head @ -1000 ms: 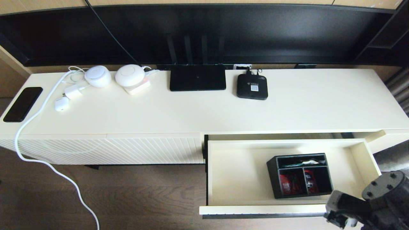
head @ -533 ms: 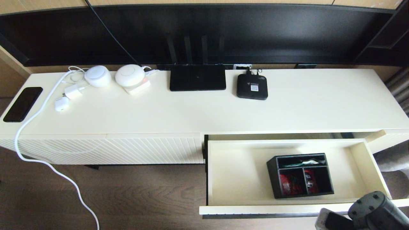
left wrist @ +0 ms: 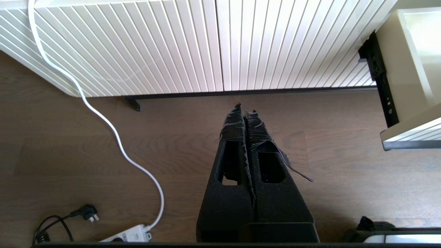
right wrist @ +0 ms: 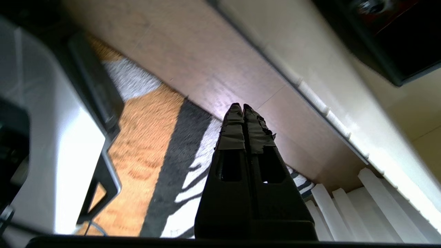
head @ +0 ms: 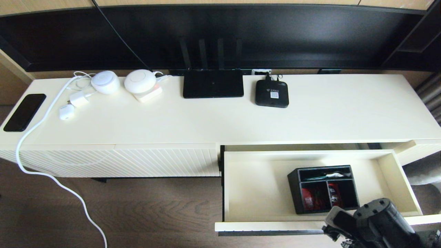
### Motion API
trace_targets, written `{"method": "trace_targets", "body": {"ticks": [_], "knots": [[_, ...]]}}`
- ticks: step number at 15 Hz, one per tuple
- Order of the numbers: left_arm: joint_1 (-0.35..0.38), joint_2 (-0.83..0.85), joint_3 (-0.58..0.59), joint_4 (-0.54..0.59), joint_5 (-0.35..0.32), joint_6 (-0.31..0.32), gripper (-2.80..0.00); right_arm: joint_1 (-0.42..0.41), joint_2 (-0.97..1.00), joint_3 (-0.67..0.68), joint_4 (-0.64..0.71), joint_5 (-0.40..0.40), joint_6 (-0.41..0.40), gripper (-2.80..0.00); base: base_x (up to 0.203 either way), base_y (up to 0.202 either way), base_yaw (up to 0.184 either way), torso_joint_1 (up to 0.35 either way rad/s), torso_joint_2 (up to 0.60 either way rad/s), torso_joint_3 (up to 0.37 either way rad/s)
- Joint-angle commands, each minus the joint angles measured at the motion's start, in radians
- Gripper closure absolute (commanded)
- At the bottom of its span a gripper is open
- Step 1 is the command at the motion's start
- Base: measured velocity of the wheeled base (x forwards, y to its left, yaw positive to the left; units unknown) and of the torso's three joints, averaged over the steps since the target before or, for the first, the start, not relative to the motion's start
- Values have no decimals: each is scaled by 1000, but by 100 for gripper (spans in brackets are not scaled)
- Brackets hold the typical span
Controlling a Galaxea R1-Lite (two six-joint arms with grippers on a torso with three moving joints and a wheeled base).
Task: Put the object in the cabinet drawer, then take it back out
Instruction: Close the drawer
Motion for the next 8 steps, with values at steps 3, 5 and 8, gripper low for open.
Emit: {"method": "trace_targets", "body": {"ticks": [3, 5, 8], "knots": [[0, 0, 1, 0, 0, 0, 0, -42, 131, -21, -161, -31, 7, 0, 0, 0, 0, 0, 0, 0], [0, 0, 1, 0, 0, 0, 0, -64, 142, -44, -208, -39, 8, 0, 0, 0, 0, 0, 0, 0], [0, 0, 1, 0, 0, 0, 0, -91, 140, -81, -215, -39, 10, 0, 0, 0, 0, 0, 0, 0]]}}
